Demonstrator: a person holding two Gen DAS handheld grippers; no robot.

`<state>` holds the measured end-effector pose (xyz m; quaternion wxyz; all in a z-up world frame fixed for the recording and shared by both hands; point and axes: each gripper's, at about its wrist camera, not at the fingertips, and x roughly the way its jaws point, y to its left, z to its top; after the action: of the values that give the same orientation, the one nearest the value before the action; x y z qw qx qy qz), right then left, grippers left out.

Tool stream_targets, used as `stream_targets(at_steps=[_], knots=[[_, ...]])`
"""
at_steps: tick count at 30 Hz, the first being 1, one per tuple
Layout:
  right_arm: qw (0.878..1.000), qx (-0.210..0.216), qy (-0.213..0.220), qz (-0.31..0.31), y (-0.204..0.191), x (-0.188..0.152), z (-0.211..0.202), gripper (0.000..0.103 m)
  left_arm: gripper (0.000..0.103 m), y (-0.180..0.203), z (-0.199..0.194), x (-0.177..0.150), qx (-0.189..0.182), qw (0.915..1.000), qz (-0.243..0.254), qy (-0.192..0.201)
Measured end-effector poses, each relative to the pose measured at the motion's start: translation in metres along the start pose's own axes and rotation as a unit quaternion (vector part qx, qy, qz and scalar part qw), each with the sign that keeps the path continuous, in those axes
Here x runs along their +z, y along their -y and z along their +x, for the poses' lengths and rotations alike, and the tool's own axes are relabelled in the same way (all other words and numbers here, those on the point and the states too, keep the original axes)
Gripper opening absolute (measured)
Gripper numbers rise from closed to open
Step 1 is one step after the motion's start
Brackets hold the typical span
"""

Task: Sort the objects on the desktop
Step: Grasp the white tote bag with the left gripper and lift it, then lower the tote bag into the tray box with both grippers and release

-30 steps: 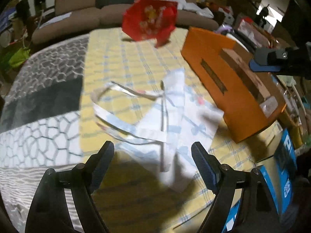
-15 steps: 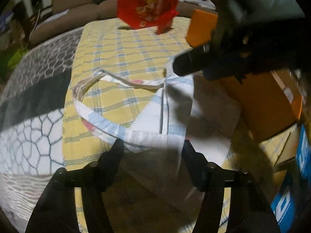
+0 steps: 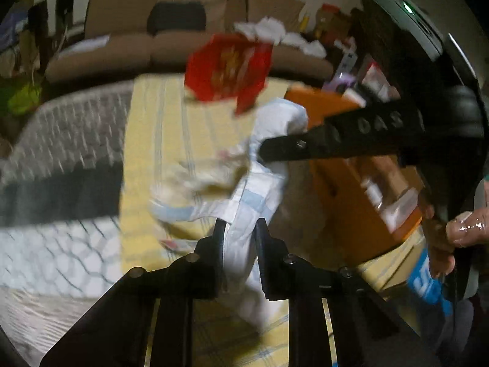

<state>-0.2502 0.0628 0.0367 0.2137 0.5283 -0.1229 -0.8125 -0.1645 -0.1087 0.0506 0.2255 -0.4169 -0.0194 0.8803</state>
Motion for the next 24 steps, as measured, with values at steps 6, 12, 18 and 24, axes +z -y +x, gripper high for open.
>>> stream_targets(at_steps=[6, 12, 18, 24], knots=[[0.997, 0.022, 0.062, -0.026, -0.018, 0.025, -0.104, 0.003, 0.018, 0.038, -0.060, 0.067, 0.013, 0.9970, 0.051, 0.057], [0.992, -0.012, 0.106, -0.065, -0.016, 0.033, -0.209, 0.003, 0.018, 0.109, -0.092, 0.122, -0.004, 0.9904, 0.110, 0.084], [0.989, -0.067, 0.118, -0.060, 0.031, 0.020, -0.279, 0.003, 0.019, 0.192, -0.076, 0.139, -0.042, 0.9839, 0.158, 0.071], [0.993, -0.066, 0.095, -0.012, 0.105, -0.006, -0.280, 0.003, 0.019, 0.243, -0.028, 0.116, -0.063, 0.9807, 0.185, 0.013]])
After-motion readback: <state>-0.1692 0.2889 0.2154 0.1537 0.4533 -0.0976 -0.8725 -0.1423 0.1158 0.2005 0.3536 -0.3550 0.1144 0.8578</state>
